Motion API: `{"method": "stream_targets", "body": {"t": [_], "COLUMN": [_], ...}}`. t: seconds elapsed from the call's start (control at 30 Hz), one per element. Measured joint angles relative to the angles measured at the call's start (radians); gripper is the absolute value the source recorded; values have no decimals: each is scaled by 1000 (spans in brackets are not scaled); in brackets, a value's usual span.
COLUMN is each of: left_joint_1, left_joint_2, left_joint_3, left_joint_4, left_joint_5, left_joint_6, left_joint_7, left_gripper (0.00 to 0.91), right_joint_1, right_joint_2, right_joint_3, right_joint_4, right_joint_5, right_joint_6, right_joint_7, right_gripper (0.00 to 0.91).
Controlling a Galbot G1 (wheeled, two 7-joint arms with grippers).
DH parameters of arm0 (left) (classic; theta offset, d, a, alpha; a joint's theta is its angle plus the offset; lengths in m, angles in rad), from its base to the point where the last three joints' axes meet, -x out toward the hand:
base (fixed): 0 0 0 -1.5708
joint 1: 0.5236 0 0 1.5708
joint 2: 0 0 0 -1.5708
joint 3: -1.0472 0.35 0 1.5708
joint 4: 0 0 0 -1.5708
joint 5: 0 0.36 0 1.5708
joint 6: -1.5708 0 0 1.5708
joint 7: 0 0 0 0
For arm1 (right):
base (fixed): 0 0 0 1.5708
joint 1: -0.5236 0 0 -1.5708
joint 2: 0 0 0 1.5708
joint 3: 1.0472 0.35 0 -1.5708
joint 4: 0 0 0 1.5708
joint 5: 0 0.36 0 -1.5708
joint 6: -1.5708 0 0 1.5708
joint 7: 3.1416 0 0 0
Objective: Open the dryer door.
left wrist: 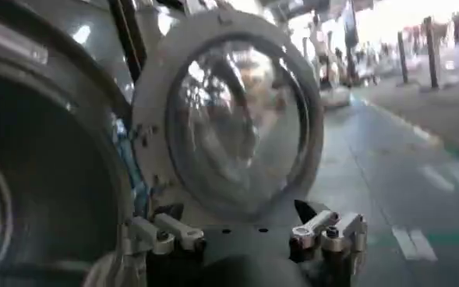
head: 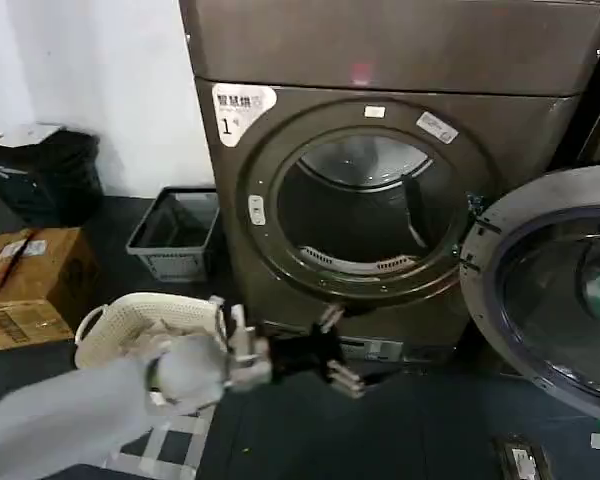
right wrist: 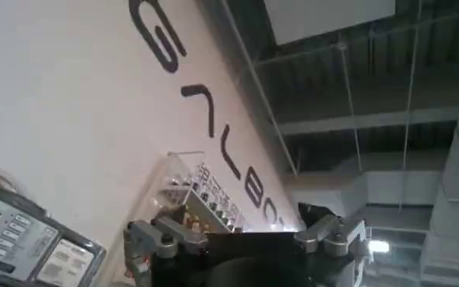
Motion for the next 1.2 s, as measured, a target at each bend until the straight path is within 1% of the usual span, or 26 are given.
{"method": "stream_targets", "body": {"t": [0.33, 0.53, 0.7, 0.87, 0.97, 1.2], "left_joint_1": [13, 28, 37, 51, 54, 65], "left_joint_2": [227, 331, 385, 423, 439, 454], "left_joint_3": [-35, -63, -81, -105, -111, -123], "left_joint_4": [-19, 3, 28, 58, 74, 124], "left_joint_5": [103, 150, 205, 213, 216, 221], "left_joint_6": [75, 141, 195, 251, 287, 315], "left_joint_7": [60, 63, 67, 115, 117, 123], "left_gripper": [907, 907, 907, 907, 907, 907], "right_joint_1": [13, 24, 39, 58, 64, 67], "right_joint_2": [-6, -15, -15, -12, -10, -7], "right_joint_3": [-6, -14, -28, -41, -46, -42], "right_joint_4": [-6, -11, -22, -27, -32, -43], "right_joint_5": [-8, -16, -31, -39, -44, -60], "right_joint_6": [5, 7, 14, 19, 23, 35], "right_joint_7": [-7, -8, -11, -13, -15, -19], "right_gripper": [907, 907, 907, 907, 907, 907]}}
